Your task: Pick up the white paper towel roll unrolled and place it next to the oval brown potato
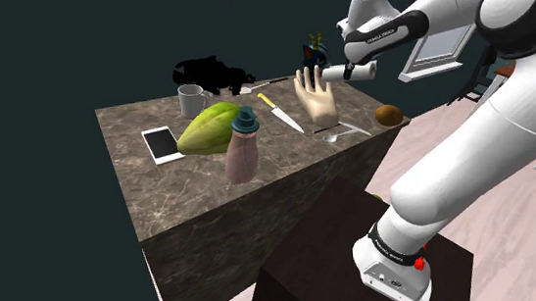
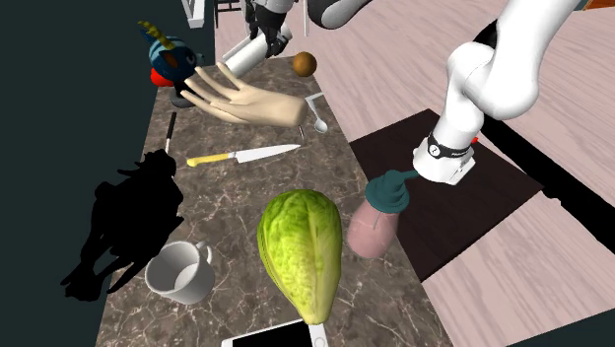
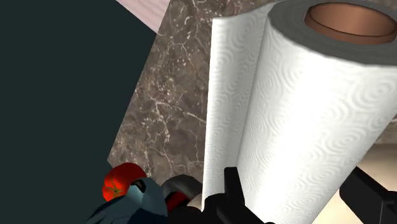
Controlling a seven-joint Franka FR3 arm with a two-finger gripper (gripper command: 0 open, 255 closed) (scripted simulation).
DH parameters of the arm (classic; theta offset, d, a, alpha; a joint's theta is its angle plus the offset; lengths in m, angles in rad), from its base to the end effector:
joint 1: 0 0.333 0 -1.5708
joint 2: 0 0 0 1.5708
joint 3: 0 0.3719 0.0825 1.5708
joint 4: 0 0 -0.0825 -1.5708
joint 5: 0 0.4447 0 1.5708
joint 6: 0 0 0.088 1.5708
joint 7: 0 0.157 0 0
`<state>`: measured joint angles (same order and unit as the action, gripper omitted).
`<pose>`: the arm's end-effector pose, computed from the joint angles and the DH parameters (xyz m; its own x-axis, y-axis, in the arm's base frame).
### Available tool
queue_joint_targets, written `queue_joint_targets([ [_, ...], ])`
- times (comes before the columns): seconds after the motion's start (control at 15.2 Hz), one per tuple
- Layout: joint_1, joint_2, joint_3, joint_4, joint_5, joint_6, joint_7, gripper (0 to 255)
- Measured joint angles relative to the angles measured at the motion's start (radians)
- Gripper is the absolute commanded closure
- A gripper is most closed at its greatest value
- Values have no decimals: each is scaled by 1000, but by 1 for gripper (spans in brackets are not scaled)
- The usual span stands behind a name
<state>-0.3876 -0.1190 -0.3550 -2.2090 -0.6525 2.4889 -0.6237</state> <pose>0.4369 -0.4267 0.4519 0.9529 0.2936 -0.0759 0.2855 -0.7841 0.5511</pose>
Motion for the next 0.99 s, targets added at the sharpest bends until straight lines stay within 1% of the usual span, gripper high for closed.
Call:
queue_joint_targets([
  [0.33,-48,49,-85,41,79,73,-168,255],
  [0.4,-52,58,-93,43,87,84,-182,255],
  [0.73,-63,92,-105,17,74,147,-168,255],
  [0.99,-69,120,-109,-10,48,198,-134,255],
])
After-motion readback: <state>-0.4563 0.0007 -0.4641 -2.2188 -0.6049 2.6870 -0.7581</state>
